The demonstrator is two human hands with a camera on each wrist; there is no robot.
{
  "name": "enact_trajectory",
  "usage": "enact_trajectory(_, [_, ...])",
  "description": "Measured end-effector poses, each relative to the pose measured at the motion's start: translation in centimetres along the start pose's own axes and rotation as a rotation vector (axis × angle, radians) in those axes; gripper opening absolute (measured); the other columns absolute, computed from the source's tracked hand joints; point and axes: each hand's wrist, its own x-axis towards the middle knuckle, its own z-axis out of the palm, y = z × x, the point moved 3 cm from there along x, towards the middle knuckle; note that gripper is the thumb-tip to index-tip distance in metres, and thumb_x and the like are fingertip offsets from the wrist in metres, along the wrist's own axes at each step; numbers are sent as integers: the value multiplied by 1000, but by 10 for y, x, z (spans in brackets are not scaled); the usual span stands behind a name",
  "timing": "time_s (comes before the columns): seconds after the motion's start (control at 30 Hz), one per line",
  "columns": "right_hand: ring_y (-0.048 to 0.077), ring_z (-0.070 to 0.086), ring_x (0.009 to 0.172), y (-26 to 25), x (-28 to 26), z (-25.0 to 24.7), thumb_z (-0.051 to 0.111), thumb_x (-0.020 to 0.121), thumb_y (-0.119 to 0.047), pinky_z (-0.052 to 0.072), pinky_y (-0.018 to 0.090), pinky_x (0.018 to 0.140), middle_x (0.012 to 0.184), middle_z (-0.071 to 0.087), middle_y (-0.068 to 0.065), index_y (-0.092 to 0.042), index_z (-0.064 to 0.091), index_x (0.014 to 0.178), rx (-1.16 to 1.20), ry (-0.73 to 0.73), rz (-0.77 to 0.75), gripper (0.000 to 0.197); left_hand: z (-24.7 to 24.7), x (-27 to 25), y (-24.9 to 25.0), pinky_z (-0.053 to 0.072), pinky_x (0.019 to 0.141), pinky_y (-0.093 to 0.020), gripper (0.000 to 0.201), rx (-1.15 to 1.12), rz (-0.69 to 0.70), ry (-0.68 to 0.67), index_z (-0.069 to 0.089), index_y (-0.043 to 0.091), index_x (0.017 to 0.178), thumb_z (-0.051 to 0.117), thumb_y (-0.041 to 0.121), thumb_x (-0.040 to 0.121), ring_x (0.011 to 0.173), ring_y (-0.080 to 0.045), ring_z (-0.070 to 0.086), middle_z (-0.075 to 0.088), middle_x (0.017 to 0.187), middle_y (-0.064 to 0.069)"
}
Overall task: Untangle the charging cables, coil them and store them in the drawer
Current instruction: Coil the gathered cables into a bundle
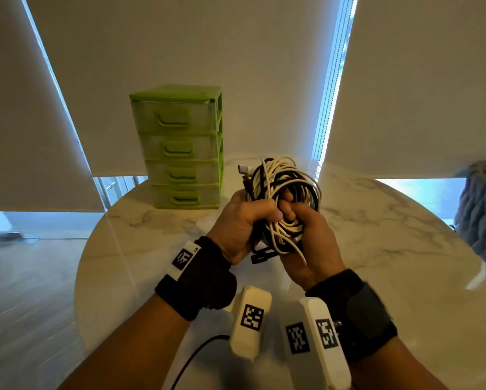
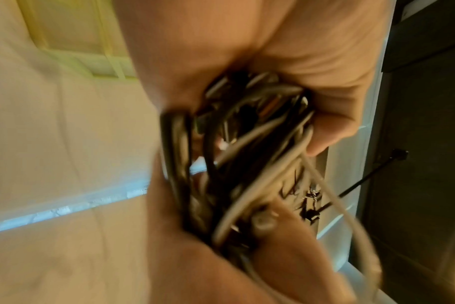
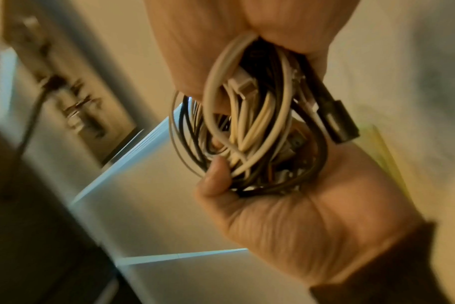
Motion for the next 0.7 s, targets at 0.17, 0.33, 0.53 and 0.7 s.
enact_trajectory(0.17, [33, 67, 81, -19, -2, -3, 58, 87, -1, 56, 40, 67, 91, 68, 21, 2, 66, 106, -145, 202, -194, 21, 1, 6, -4, 49, 57, -26, 20, 44, 39, 168, 70, 14, 62, 55, 2, 56, 62, -19, 58, 59, 65, -7])
enact_trajectory(0.33, [25, 70, 68, -17, 1, -10, 61, 85, -2, 56, 30, 53, 73, 71, 10, -3, 68, 99, -90, 284, -121, 15, 8, 13, -15, 43, 71, -39, 21, 92, 73, 348, 63, 7, 70, 62, 17, 52, 72, -27, 50, 52, 73, -14])
enact_trajectory(0.53, [32, 70, 89, -14, 10, -17, 58, 84, -6, 56, 46, 84, 99, 71, 20, -3, 65, 108, 3, 189, 1, 25, 20, 21, -17, 52, 69, -32, 7, 127, 76, 290, 69, 13, 76, 64, 8, 79, 66, -17, 66, 68, 68, -2])
enact_trajectory(0.7, [34, 61, 116, -6, 12, -14, 53, 89, -8, 46, 47, 101, 121, 64, 22, -3, 60, 124, 161, 60, 115, 36, 15, 22, -15, 52, 61, -27, 8, 166, 176, 286, 65, 10, 69, 57, 10, 69, 62, -15, 63, 63, 64, -3])
